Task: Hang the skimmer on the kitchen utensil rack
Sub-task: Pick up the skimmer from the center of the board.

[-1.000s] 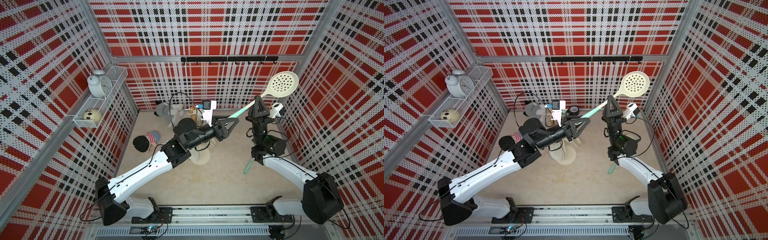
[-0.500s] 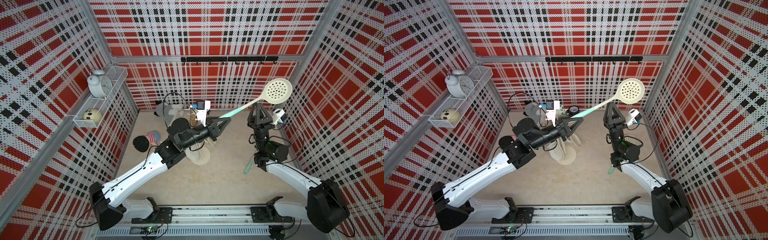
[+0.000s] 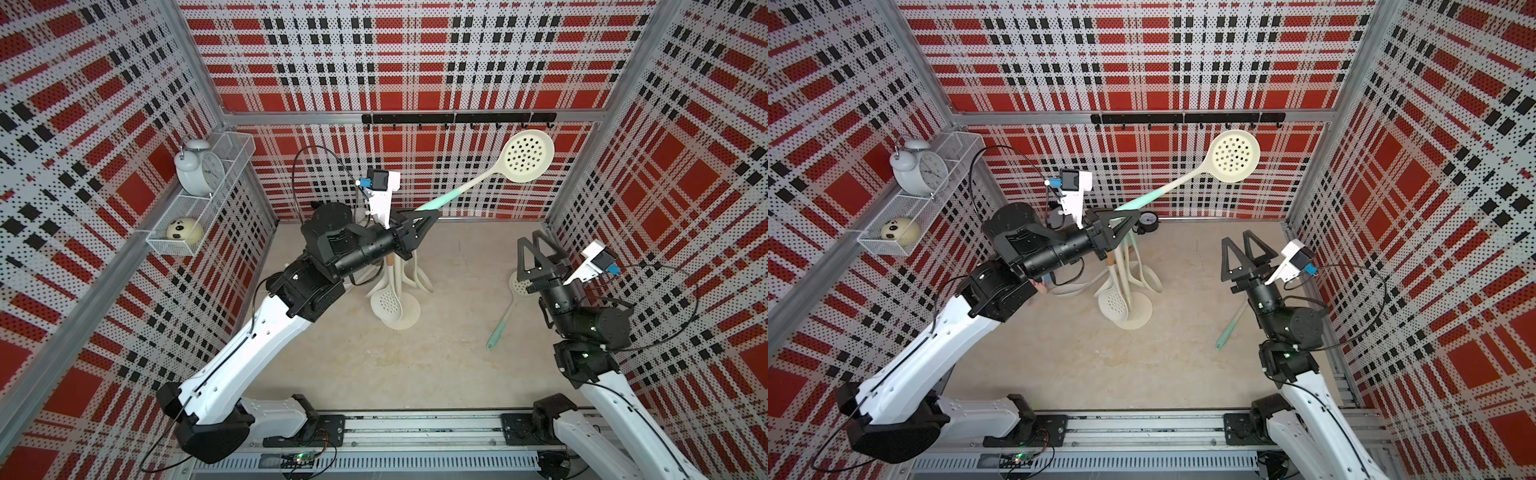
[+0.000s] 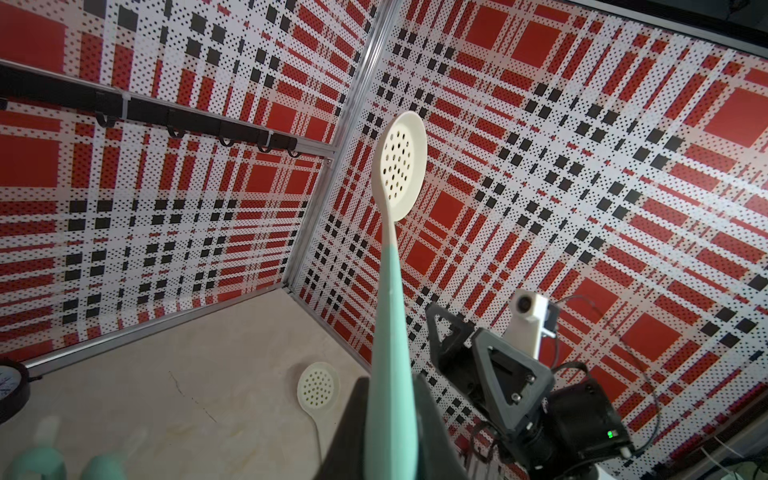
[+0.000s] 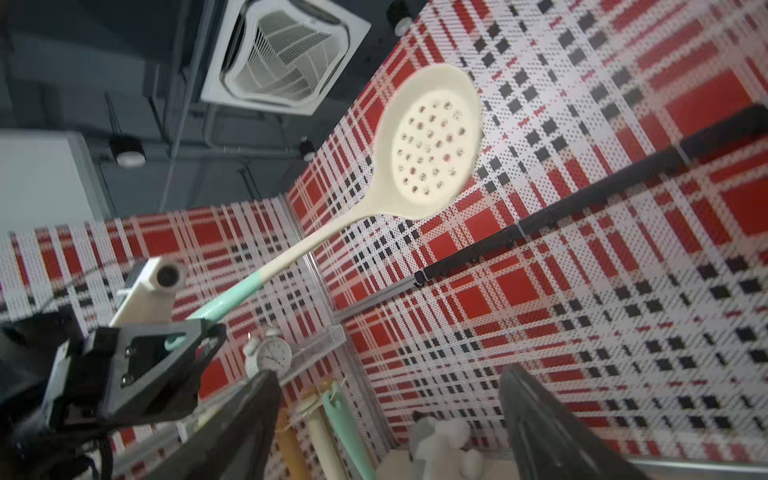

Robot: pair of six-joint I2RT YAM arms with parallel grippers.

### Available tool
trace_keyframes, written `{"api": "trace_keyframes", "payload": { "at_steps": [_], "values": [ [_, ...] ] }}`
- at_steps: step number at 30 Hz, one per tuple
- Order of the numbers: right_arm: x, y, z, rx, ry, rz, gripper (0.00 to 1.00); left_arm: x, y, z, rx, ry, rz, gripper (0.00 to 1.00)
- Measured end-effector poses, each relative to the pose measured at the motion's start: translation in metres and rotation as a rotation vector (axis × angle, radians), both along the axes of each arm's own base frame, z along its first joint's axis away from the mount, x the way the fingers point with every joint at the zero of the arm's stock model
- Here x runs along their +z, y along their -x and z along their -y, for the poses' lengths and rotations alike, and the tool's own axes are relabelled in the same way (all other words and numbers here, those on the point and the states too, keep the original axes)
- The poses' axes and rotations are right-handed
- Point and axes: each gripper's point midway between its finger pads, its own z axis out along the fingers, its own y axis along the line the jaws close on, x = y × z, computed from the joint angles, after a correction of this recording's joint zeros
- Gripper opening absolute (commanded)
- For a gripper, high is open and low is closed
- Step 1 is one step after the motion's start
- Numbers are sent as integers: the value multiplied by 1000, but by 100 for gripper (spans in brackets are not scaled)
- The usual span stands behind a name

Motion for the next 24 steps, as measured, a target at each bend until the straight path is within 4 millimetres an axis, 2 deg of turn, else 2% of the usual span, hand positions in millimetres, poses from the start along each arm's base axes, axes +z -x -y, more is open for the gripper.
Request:
{"api": "trace_keyframes", "payload": {
  "at_steps": [3, 6, 11, 14, 20, 24],
  "values": [
    [27, 4, -13, -54, 268, 60, 90, -5, -3, 2, 2, -77, -9, 0],
    [34, -3, -34, -48, 501, 78, 87, -21, -10, 7, 1, -167, -42, 0],
    [14, -12, -76, 29, 831, 64, 82, -61, -19, 12, -4, -309, -125, 0],
    [5, -15, -93, 40, 981, 66, 81, -77, -20, 12, -10, -368, -158, 0],
    [-16, -16, -118, 21, 1239, 92, 76, -90, -15, 8, -30, -423, -176, 0],
    [-38, -13, -134, 3, 1391, 100, 70, -91, -11, 7, -50, -439, -176, 0]
  ]
}}
